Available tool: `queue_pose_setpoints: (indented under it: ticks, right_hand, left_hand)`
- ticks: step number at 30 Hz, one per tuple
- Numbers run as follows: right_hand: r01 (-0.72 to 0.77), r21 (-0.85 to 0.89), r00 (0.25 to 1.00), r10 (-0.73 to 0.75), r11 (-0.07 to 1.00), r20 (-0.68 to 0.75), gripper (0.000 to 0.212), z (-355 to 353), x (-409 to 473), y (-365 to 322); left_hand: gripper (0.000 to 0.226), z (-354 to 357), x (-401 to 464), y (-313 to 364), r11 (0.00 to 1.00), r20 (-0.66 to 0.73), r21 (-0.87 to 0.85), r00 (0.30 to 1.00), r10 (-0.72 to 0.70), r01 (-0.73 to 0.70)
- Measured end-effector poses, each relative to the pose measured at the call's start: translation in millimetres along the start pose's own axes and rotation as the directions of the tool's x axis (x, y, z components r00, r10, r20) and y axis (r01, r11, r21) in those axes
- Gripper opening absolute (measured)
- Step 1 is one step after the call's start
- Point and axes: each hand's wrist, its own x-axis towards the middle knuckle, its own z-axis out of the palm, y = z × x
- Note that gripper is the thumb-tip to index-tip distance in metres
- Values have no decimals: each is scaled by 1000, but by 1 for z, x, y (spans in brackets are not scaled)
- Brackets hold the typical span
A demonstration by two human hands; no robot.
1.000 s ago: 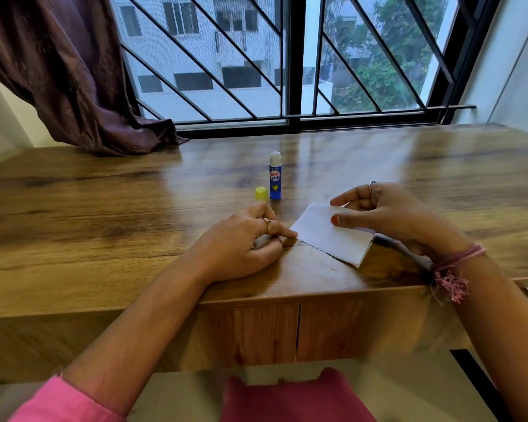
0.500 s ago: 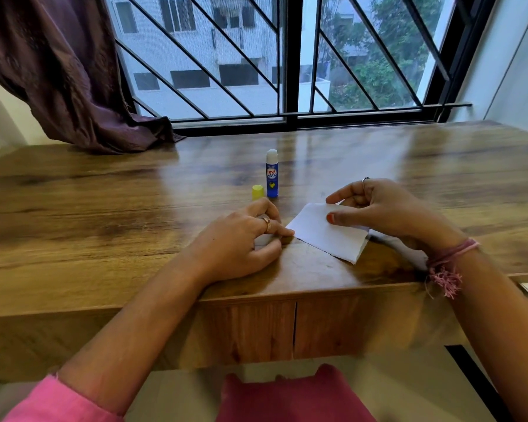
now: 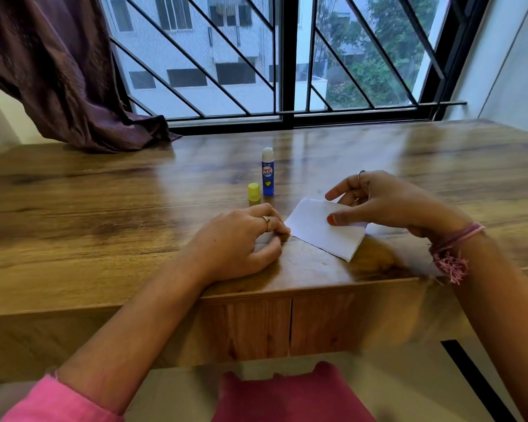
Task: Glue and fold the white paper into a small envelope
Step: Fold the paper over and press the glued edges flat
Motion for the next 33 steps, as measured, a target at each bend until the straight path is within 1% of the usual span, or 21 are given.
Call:
queue_pose_setpoints:
  ticks: [7,14,21,29,33]
  right_hand:
    - [6,-88,1000,-6,996,-2,33,1,1,-3]
    - [5,-138,1000,-9,990,-25,29,-1,6,-1]
    - [15,-214,1000,-16,977,-2,24,-4,10,-5]
    - [-10,-198,999,20,980,50,24,-7,15,-4]
    - [-21,-195,998,34,981,61,23,-7,16,-4]
  left_hand:
    - [40,4,1,-1,999,-30,21,999,28,-27]
    - [41,5,1,-2,999,-30,29,999,38,-37]
    - [41,5,1,-2,998,-36,38,998,47,-46]
    - [45,7,1,-4,996,-39,77,998,53,-50]
    - [43,7,0,-3,995,-30,88,998,49,-47]
